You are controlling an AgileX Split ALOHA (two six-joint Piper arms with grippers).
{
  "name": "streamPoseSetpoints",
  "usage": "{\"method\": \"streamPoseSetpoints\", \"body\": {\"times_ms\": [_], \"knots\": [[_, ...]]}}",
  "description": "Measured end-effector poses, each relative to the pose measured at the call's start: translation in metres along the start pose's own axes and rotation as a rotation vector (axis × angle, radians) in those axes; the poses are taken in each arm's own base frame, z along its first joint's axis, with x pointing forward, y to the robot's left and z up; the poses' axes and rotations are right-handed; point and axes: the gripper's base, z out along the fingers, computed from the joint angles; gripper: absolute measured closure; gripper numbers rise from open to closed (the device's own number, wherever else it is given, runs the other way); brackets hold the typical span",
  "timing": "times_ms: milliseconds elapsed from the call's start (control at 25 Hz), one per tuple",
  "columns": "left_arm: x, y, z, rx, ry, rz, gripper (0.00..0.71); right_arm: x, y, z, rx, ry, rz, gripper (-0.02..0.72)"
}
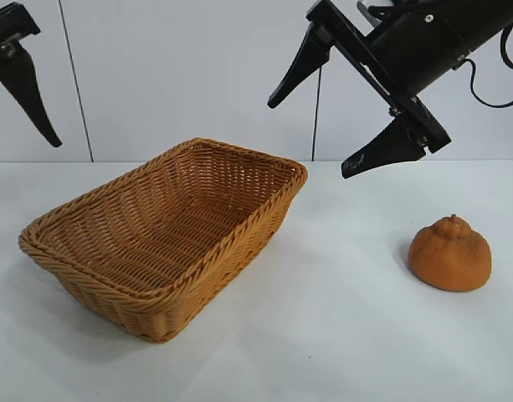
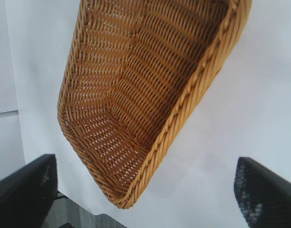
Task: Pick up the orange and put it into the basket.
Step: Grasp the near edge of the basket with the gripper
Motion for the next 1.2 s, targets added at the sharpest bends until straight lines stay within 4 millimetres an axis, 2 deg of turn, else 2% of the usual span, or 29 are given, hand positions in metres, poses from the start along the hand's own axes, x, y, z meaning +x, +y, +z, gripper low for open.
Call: {"method": "streamPoseSetpoints", "body": {"times_ms": [240,480,880,1200], "knots": [[0.012,-0.004,0.035,-0.083,0.009,-0.034,0.098,0.0,0.0,0.0,0.0,0.001,0.0,0.01],[0.006,0.004,0.072,-0.206,-0.033,-0.105,0.098,0.0,0.0,0.0,0.0,0.001,0.0,0.01],[0.001,0.012,0.122,-0.245,-0.034,-0.132,0.098,0.0,0.0,0.0,0.0,0.001,0.0,0.01],[-0.004,0.013,0.152,-0.184,-0.065,-0.155,0.098,0.0,0.0,0.0,0.0,0.001,0.0,0.01]]}}
